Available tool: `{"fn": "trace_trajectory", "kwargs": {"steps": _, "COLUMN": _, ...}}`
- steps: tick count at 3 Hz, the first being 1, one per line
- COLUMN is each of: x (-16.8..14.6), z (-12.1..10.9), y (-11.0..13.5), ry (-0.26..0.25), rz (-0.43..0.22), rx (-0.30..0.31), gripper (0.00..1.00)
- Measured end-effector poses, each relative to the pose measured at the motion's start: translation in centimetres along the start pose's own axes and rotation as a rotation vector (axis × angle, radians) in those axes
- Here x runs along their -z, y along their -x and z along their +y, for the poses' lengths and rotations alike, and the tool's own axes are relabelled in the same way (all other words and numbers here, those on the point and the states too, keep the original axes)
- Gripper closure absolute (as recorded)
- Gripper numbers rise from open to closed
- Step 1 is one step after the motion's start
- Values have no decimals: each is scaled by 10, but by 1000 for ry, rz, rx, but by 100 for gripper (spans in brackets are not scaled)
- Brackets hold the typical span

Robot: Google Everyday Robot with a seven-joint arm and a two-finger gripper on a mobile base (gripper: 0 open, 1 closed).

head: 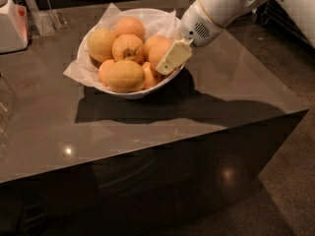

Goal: Pick orange from white bowl

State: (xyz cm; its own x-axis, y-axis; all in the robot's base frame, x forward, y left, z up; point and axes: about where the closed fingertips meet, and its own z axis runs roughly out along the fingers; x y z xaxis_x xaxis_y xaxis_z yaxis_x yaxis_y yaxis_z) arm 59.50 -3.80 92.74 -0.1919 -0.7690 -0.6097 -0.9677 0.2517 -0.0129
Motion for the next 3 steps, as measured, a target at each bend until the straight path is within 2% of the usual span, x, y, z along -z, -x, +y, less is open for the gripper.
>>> {"fn": "trace_trajectory", "kwargs": {"steps": 1, "x": 2, "z": 0, "y": 2, "ry": 0, "rz": 0, "rx": 0, "gripper": 84}}
{"fn": "trace_trajectory", "kwargs": {"steps": 2, "x": 4, "z": 2, "y": 1, "ry": -12, "rz": -15, "rx": 7, "gripper": 100}}
{"fn": "trace_trajectory", "kwargs": {"steps": 3, "x": 37, "z": 24, "y": 15, "ry": -54, "rz": -89, "rx": 85, "gripper": 100}}
